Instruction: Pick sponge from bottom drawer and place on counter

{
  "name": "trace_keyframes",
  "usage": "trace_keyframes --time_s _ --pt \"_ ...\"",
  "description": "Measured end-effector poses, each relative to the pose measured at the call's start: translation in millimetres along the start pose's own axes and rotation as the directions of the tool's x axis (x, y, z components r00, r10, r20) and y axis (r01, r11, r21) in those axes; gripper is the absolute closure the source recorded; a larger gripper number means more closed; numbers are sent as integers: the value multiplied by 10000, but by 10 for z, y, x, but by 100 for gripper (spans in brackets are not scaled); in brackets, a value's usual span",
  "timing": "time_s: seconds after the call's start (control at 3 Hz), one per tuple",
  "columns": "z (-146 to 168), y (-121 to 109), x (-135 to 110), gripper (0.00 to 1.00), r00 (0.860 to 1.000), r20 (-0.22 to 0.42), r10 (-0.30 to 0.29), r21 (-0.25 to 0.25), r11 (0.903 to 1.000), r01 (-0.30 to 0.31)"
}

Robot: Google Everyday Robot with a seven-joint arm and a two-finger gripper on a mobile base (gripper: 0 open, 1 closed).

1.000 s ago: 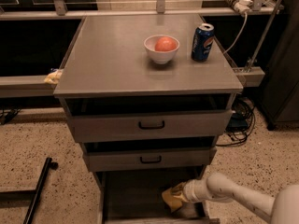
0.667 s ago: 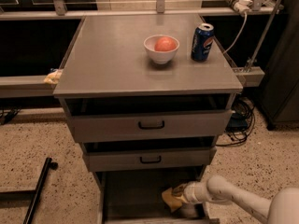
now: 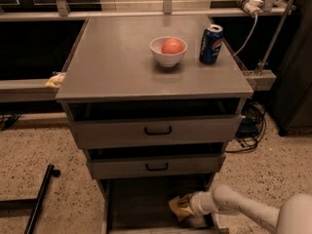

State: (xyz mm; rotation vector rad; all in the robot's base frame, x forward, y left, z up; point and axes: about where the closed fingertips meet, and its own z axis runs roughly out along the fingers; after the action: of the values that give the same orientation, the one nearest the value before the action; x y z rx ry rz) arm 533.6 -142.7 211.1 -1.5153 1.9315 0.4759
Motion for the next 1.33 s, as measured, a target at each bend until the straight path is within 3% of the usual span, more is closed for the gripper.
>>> trace_keyframes --time_s 1.0,1.33 --pt "286 -74 104 3 9979 645 -65 -302 9995 85" --pt "391 -109 125 0 9964 845 -96 -400 9991 130"
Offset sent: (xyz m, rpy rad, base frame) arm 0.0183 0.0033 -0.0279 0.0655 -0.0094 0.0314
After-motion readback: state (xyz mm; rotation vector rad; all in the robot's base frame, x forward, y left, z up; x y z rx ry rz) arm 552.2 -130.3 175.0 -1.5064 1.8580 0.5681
